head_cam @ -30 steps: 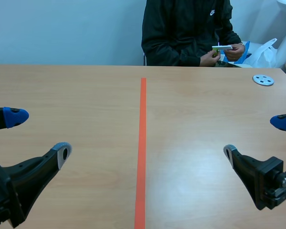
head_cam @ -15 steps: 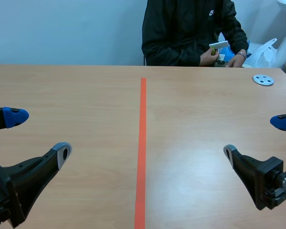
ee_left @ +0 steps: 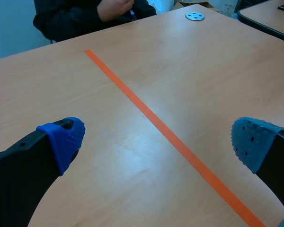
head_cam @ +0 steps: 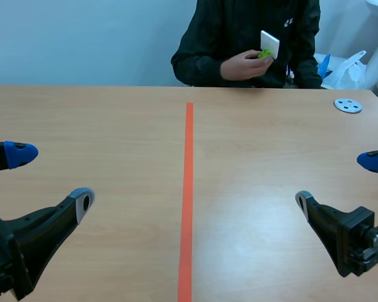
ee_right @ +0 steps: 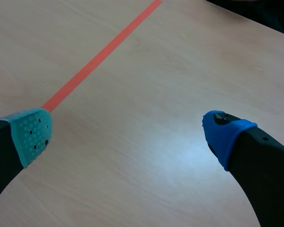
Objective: Sort the leaf by its shape. The table is split by an orange tape line. A compound leaf with several leaflets goes to the left side, a simple leaf with one blade goes to the right side. Return to the home posture when a red brick is placed on the table.
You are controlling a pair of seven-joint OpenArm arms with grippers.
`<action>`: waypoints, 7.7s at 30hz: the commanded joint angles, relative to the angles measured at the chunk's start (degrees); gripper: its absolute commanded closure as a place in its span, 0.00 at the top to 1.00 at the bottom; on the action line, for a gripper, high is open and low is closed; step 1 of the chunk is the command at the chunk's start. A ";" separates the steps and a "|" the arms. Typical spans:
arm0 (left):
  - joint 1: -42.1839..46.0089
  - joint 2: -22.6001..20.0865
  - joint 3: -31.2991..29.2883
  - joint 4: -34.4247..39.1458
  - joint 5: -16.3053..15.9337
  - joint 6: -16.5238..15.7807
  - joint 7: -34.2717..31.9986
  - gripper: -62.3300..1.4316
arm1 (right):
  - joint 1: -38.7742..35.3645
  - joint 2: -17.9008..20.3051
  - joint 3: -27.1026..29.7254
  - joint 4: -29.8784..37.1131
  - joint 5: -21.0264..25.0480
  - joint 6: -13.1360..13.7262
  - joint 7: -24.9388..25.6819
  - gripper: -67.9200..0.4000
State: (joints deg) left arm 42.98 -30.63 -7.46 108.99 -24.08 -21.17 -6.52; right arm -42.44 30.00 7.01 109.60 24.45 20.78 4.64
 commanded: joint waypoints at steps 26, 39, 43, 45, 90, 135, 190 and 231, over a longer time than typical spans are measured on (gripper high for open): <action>-0.31 -0.02 0.35 0.74 -0.35 -0.13 -1.01 1.00 | 0.70 0.13 0.11 0.81 0.22 0.00 0.85 1.00; -0.31 -0.02 0.35 0.74 -0.35 -0.13 -1.01 1.00 | 0.70 0.13 0.11 0.81 0.20 0.00 0.83 1.00; -0.31 -0.02 0.35 0.74 -0.35 -0.13 -1.01 1.00 | 0.70 0.13 0.11 0.81 0.20 0.00 0.81 1.00; -0.31 -0.02 0.35 0.74 -0.35 -0.13 -1.01 1.00 | 0.70 0.13 0.11 0.81 0.20 0.00 0.81 1.00; -0.33 0.00 0.35 0.74 -0.35 -0.15 -1.44 1.00 | 25.94 -1.99 -29.86 -16.90 -4.72 6.05 -2.56 1.00; -0.33 0.11 0.35 0.74 -0.35 -0.15 -1.42 1.00 | 38.93 -11.72 -44.94 -39.43 -22.80 3.04 11.19 0.14; -0.33 0.11 0.35 0.74 -0.35 -0.15 -1.44 1.00 | 59.82 -11.17 -12.59 -61.90 -3.65 -8.92 1.95 0.02; -0.33 0.09 0.35 0.74 -0.35 -0.15 -1.40 1.00 | 54.64 -1.25 -11.30 -54.71 -0.04 -5.42 3.17 0.74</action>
State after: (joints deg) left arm 42.98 -30.63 -7.46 108.99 -24.05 -21.17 -7.11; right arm 12.14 27.92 -5.34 53.58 23.66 15.00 7.14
